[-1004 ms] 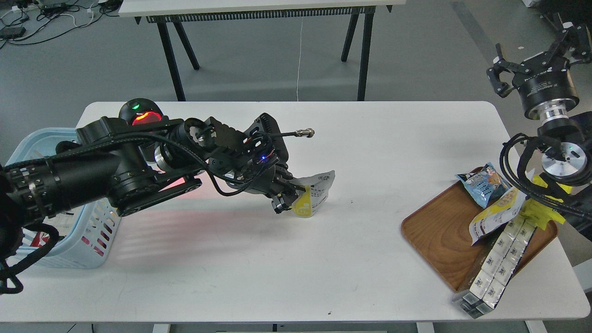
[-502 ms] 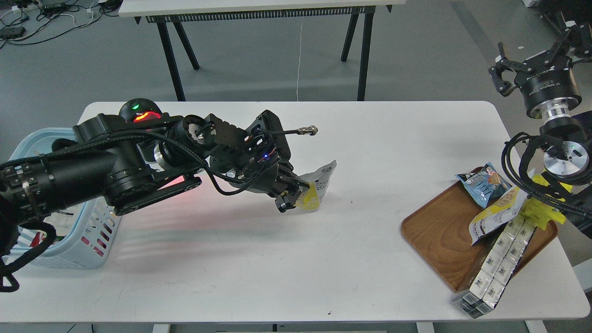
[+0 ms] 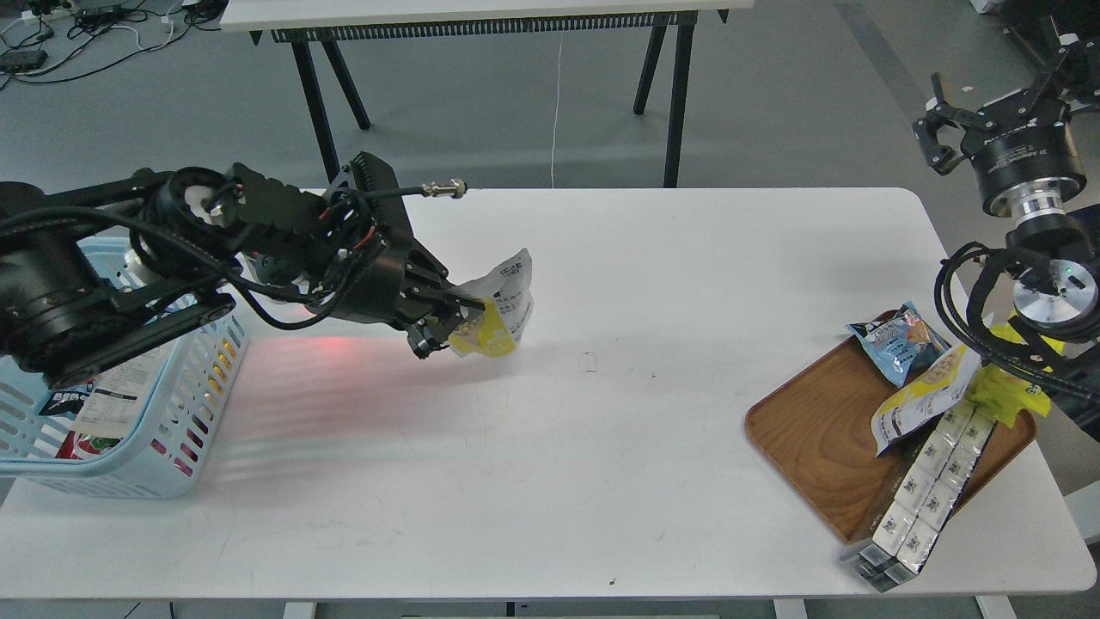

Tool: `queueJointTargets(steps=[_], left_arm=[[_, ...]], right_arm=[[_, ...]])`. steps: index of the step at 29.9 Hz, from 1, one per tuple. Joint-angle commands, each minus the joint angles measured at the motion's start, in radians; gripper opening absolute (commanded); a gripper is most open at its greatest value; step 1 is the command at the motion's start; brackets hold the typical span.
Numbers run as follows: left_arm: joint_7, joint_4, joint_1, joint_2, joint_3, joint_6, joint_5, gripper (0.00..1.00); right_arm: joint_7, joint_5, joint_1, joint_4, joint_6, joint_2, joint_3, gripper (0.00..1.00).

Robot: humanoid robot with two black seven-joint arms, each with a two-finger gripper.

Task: Scan snack and place in basket
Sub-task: 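Carry the yellow bag with the left gripper to the red scanner, then hold the yellow bag in front of the scanner light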

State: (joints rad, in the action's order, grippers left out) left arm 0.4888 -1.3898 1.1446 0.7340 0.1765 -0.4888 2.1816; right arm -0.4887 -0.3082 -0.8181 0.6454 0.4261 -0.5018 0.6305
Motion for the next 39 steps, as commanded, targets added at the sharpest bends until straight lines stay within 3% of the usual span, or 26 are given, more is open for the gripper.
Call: queueJointTargets(steps=[1,8,39], left_arm=[[0.0,0.005,0.003,0.079,0.001,0.0,0.0,0.0],[0.0,0.034,0.001,0.143,0.0,0.0,0.0,0.0],[0.0,0.081,-0.008,0.142,0.0,0.0,0.0,0.0]], right_arm=[[0.0,0.0,-0.004,-0.001,-0.001,0.002,0.0,0.99],[0.0,0.0,-0.004,-0.001,-0.001,0.005,0.0,0.99],[0.0,0.0,-0.006,0.0,0.0,-0.001,0.001,0.99]])
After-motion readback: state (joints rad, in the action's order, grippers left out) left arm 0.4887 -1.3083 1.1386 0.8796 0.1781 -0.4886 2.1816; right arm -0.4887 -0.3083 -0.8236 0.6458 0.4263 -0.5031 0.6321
